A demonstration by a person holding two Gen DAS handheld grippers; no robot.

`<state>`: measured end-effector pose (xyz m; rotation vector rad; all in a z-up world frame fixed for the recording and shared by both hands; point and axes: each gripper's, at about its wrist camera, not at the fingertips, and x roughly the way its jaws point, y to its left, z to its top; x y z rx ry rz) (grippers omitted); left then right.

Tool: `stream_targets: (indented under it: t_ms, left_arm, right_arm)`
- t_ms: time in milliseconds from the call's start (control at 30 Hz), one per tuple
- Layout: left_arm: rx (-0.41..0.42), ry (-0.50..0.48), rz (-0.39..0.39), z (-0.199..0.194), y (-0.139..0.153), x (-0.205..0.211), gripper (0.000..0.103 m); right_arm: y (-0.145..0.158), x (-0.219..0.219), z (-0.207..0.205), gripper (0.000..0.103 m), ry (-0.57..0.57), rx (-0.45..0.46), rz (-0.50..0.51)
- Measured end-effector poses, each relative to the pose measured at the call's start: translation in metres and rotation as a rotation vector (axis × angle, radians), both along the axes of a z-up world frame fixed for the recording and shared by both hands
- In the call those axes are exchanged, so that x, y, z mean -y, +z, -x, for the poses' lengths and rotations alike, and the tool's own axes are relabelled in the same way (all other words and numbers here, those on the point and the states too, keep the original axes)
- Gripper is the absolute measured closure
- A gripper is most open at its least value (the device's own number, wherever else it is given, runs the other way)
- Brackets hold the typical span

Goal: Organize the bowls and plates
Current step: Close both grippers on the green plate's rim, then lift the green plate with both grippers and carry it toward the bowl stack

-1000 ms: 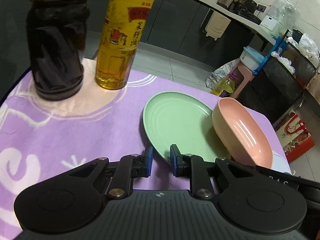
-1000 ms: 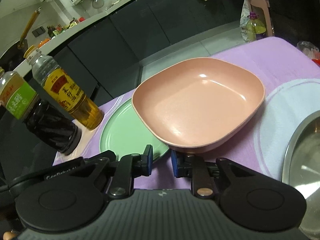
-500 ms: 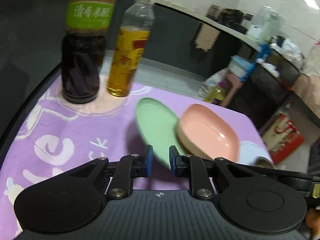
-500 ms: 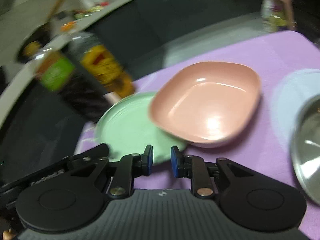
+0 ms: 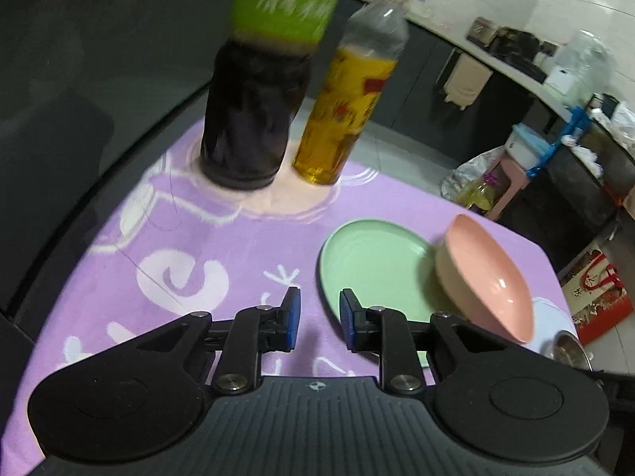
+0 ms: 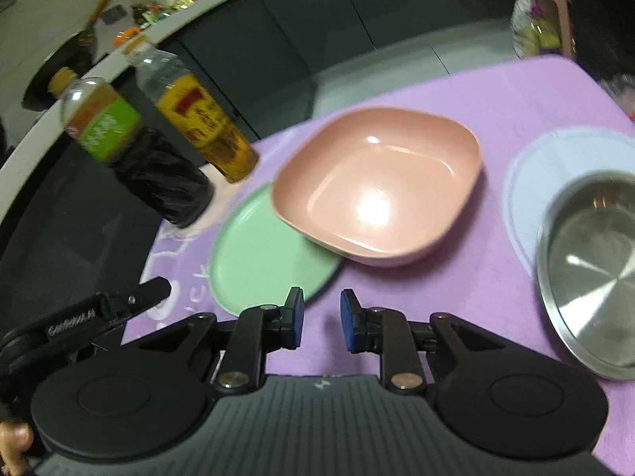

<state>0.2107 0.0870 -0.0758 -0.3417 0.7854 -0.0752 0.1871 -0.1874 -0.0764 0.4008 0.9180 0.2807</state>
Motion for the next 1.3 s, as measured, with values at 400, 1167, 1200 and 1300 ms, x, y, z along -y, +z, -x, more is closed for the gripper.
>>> stream_targets:
  t_ms: [400, 1167, 1200, 1300]
  left_arm:
    - [-0.059, -0.001, 0.099, -0.058, -0.026, 0.009, 0.078]
    - [0.189, -0.016, -0.02, 0.038, 0.06, 0.014, 0.078]
    - [0.189, -0.013, -0.02, 0.043, 0.061, 0.012, 0.078]
    - [0.181, -0.004, -0.007, 0.054, 0.06, 0.005, 0.078]
  right_arm:
    - [-0.02, -0.003, -0.035, 0.076, -0.058, -0.003, -0.047]
    - [0.013, -0.004, -0.018, 0.076, 0.064, 0.089, -0.173]
    - [0.017, -0.006, -0.015, 0.076, 0.074, 0.102, -0.167]
    - [0.024, -0.013, -0.006, 0.076, 0.102, 0.12, -0.168]
